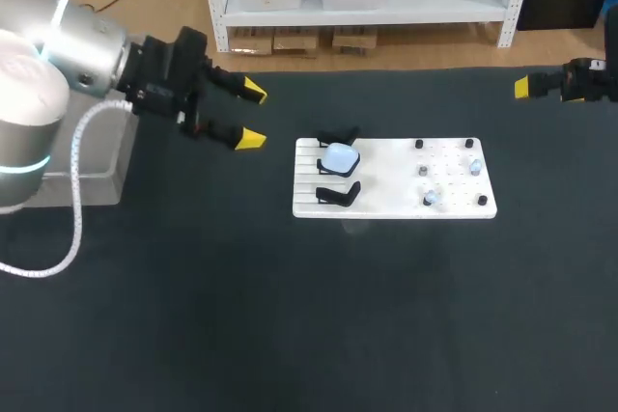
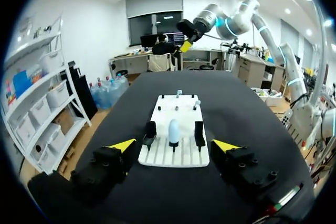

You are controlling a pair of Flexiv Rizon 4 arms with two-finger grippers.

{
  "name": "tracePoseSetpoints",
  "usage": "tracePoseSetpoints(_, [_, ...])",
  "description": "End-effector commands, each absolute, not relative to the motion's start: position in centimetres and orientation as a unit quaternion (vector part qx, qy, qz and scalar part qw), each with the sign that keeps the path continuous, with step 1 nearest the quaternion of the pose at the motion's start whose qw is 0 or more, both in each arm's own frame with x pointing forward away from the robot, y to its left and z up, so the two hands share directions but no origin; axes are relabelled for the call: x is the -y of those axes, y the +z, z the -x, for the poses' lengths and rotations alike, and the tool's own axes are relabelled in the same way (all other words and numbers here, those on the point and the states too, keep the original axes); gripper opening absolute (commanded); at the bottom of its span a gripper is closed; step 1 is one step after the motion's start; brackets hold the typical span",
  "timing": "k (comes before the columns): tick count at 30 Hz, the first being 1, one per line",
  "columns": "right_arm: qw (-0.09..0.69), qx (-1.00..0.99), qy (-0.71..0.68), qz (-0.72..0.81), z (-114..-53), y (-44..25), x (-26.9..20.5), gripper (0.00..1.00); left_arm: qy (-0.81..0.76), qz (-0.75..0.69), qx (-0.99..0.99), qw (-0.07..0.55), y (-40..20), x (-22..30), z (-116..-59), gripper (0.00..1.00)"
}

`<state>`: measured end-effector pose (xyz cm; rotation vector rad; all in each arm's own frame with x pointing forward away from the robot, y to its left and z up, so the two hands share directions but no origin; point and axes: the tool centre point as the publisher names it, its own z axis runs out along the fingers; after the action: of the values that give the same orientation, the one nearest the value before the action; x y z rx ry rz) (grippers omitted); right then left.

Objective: Pick up each earbud case from the left stands, insert the matching earbuds, close the lid, and place the case in the box.

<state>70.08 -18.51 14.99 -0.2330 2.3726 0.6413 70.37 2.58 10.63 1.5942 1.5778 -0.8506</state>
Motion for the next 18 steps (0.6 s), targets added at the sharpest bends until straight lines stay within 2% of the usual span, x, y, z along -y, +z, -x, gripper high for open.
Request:
tracePoseSetpoints(1, [0.33, -0.907, 0.246, 0.09, -70.1, 15.0, 18.6, 1.0, -0.332, -0.624, -0.606, 0.365, 9.7, -1.7, -70.2, 0.86])
tracePoseSetpoints(9, [0.33, -0.907, 0.246, 0.09, -70.1, 15.0, 18.6, 1.0, -0.35, -0.631, -0.6, 0.344, 8.5, -0.2, -70.7, 0.91])
tracePoseSetpoints(18, [0.33, -0.907, 0.246, 0.09, -70.1, 15.0, 18.6, 1.0, -0.362, -0.631, -0.602, 0.328, 6.6, 0.7, -71.0, 0.86])
